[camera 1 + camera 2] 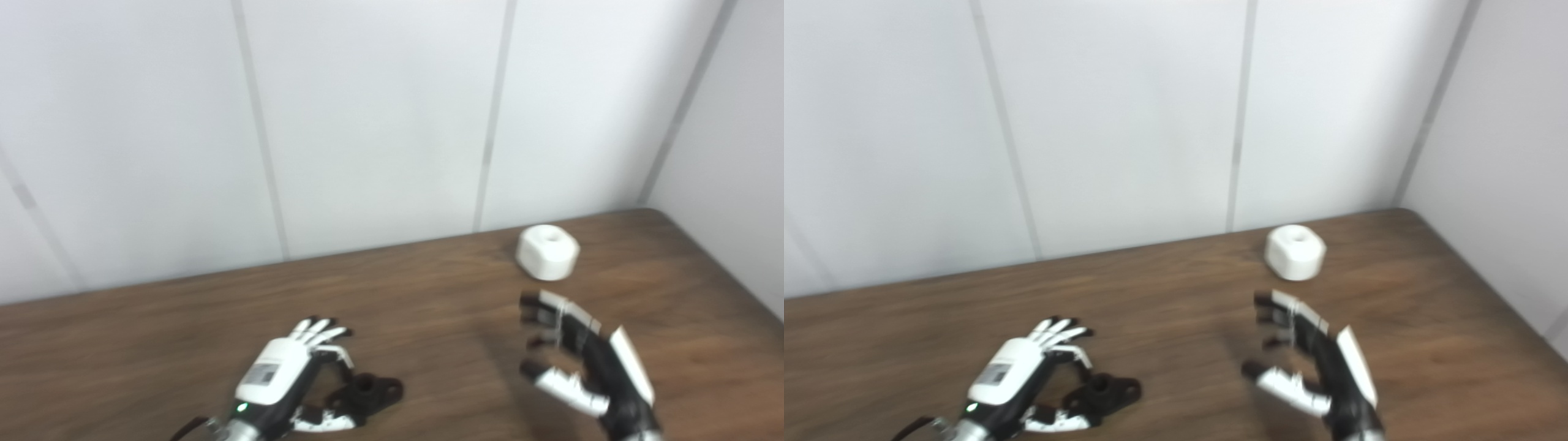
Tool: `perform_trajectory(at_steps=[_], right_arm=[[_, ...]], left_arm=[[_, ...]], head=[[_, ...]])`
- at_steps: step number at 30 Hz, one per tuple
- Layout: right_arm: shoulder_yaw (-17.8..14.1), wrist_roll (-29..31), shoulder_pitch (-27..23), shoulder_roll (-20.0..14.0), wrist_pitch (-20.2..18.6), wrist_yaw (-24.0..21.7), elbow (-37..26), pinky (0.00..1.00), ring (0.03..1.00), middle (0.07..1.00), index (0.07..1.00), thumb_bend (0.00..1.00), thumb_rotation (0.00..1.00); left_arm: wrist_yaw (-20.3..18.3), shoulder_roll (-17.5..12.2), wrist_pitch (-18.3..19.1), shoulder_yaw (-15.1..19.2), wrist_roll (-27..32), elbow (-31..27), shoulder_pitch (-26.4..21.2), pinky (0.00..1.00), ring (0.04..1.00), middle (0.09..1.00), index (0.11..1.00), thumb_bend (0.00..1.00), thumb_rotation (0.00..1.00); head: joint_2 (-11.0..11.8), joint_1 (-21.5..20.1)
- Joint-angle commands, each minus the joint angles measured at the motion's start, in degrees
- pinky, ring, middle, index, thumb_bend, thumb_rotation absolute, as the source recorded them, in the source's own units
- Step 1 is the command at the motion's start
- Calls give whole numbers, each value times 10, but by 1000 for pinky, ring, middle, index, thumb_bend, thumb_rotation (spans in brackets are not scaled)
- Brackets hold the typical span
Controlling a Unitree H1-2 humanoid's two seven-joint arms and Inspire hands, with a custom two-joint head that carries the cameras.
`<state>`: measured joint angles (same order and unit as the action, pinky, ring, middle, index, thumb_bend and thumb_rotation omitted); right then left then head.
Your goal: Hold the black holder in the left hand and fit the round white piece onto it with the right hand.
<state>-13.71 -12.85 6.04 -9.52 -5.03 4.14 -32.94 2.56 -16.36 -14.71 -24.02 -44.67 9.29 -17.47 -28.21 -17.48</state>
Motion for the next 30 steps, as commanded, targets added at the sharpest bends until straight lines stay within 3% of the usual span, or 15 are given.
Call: perform_trajectory(at_steps=[1, 4, 9, 12, 17, 19, 23, 30], right_arm=[[-32, -38, -33, -26, -30, 18, -35, 496, 666, 740, 716, 907, 681], [-63, -69, -64, -43, -59, 26, -42, 468, 639, 726, 709, 910, 693], [-87, -124, -103, -84, -121, 19, -35, 516, 693, 760, 741, 872, 643], [-90, -154, -116, -104, -151, 11, -22, 537, 711, 773, 754, 845, 609], [-75, -209, -145, -139, -205, -10, 19, 559, 751, 805, 791, 960, 651], [-76, -231, -165, -148, -217, -31, 47, 566, 774, 842, 810, 958, 625], [-91, -310, -215, -127, -219, -92, 98, 596, 843, 883, 827, 920, 574], [-120, -395, -291, -89, -219, -151, 198, 576, 856, 921, 859, 929, 569]], left_arm=[[13, -1, -6, 8, -2, 9, -13, 1000, 951, 876, 482, 518, 47], [21, -1, -18, 8, -3, 26, -18, 1000, 950, 878, 482, 518, 48], [21, -6, -44, 12, 13, 46, -23, 1000, 953, 878, 483, 517, 48], [16, -10, -50, 15, 19, 51, -24, 1000, 952, 878, 483, 517, 49], [3, -22, -57, 19, 28, 54, -27, 1000, 961, 885, 484, 515, 49], [-2, -25, -59, 22, 35, 52, -26, 1000, 965, 886, 483, 516, 47], [2, -32, -74, 27, 39, 64, -26, 1000, 955, 882, 483, 517, 47], [2, -35, -91, 35, 42, 81, -28, 1000, 961, 880, 483, 516, 47]], head=[[2, -4], [10, -24], [25, -56], [31, -72], [36, -108], [39, -119], [48, -152], [48, -170]])
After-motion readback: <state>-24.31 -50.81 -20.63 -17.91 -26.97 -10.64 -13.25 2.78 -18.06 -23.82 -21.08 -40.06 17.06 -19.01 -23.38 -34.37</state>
